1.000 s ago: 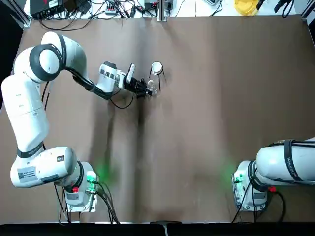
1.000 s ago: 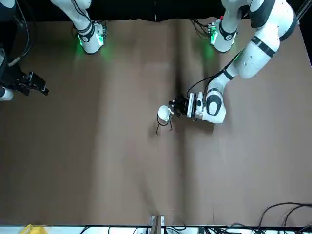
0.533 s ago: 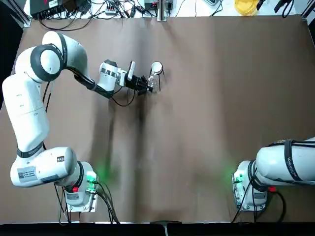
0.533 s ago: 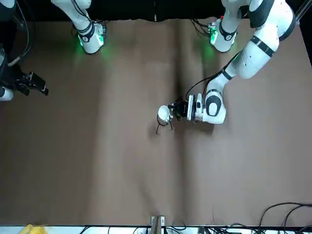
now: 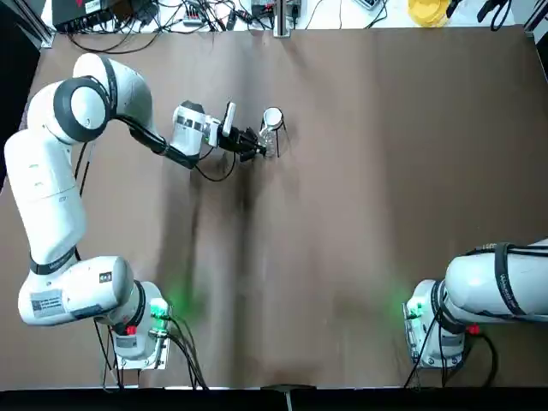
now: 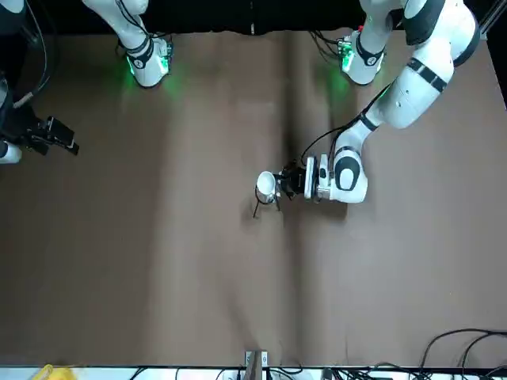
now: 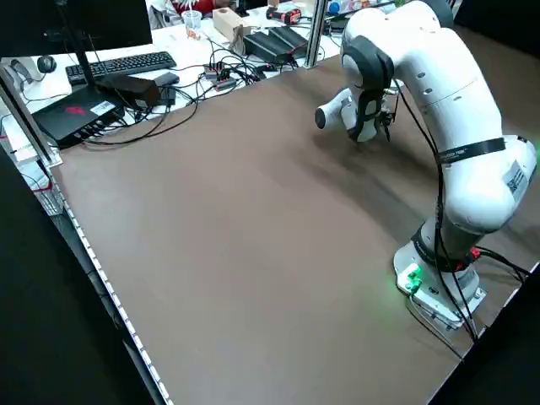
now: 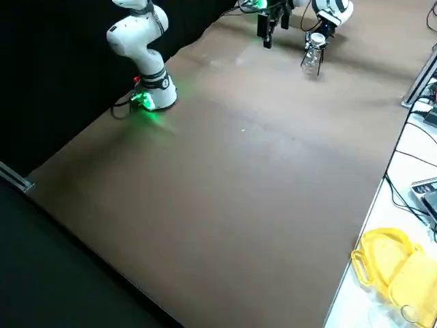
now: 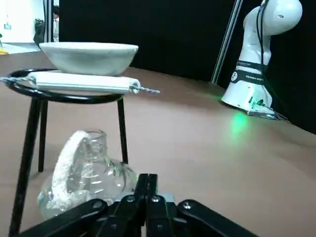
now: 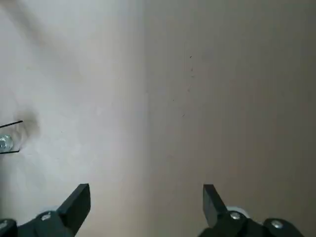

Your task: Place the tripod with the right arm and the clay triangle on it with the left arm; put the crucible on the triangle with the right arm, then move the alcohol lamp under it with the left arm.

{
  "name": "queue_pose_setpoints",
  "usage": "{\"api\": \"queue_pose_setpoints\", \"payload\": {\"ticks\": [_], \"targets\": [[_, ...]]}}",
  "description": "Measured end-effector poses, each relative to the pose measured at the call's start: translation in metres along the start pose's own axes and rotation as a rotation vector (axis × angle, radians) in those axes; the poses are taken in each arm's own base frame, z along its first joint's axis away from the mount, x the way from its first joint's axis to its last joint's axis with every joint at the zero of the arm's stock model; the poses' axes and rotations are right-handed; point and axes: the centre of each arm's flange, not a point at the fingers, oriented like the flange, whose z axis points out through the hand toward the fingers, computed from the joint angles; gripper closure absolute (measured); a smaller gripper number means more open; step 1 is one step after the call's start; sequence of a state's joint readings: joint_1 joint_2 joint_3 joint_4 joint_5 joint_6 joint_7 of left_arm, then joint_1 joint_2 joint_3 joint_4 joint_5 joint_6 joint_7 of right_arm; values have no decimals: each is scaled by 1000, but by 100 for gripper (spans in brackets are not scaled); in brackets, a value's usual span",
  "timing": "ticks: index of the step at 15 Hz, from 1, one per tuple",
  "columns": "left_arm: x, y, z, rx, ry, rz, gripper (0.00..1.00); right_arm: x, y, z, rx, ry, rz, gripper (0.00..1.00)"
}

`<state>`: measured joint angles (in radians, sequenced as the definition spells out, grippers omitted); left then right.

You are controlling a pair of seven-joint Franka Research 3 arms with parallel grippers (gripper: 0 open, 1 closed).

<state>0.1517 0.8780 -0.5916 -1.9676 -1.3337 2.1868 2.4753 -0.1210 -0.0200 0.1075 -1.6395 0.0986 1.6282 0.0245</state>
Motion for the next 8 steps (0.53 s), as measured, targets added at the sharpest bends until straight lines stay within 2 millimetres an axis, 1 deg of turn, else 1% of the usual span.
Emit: {"api": "queue_pose_setpoints", "payload": {"ticks": [4, 8], "targets": [[5, -2, 8, -1, 5, 5, 95, 0, 0, 0, 0, 0, 0, 0], [3, -4, 14, -8, 3, 8, 95, 0, 0, 0, 0, 0, 0, 0]]}}
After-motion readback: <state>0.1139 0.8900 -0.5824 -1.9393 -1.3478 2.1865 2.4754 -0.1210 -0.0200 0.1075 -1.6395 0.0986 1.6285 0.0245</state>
